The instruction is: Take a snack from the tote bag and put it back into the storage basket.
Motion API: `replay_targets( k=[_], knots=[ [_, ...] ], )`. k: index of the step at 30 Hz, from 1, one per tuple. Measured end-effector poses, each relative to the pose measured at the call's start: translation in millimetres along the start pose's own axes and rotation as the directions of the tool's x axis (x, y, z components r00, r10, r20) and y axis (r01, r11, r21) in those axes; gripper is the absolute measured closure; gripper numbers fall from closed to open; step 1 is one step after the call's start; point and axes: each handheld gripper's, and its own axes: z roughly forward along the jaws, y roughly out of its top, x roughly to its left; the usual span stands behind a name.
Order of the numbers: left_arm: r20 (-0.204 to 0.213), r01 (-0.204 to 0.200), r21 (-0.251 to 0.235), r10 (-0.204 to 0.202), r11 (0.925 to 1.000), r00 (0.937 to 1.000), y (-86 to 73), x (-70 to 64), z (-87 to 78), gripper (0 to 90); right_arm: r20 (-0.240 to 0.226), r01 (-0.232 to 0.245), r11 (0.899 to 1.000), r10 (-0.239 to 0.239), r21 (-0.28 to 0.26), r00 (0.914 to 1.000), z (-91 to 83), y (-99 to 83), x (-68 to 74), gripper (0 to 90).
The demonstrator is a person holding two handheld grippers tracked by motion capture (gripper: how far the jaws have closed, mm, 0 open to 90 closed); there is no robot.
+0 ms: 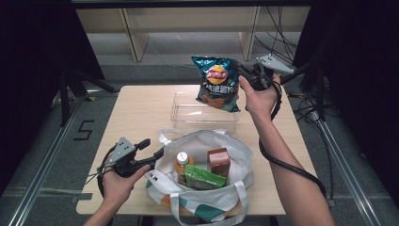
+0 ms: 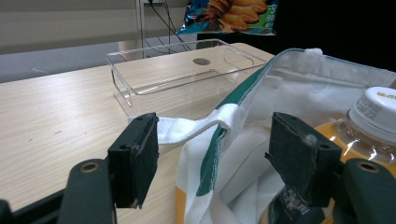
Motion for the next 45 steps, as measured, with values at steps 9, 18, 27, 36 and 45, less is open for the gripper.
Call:
replay_targets(
  k=[9, 18, 27, 36, 45],
  knots=[
    [0.001, 0.000, -0.008, 0.000, 1.0000, 1.0000, 0.9, 0.3, 0.4, 32.8, 0.008, -0.024, 1.000, 0.024, 0.005, 0.9997, 7.9, 2.0, -3.1, 89.8],
    [0.000, -0.001, -0.011, 0.001, 0.9999, 1.0000, 1.1, 1.9, -0.3, 32.7, 0.024, -0.033, 0.999, 0.033, 0.005, 0.9992, 15.0, -1.0, -7.7, 89.8],
    [-0.001, 0.002, -0.014, -0.002, 0.9999, 1.0000, 0.9, 1.3, -0.9, 32.7, 0.027, -0.047, 0.999, 0.047, 0.010, 0.9985, 21.1, -4.2, -9.3, 89.8],
    [-0.001, 0.000, -0.012, 0.000, 0.9999, 1.0000, 0.8, 1.4, -1.0, 32.8, 0.033, -0.050, 0.998, 0.049, 0.023, 0.9982, 28.7, -7.5, -12.3, 89.7],
    [-0.003, 0.000, -0.011, 0.000, 0.9999, 1.0000, 0.6, 1.9, -1.8, 32.7, 0.055, -0.075, 0.996, 0.073, 0.041, 0.9958, 35.3, -12.0, -18.5, 89.6]
  ],
)
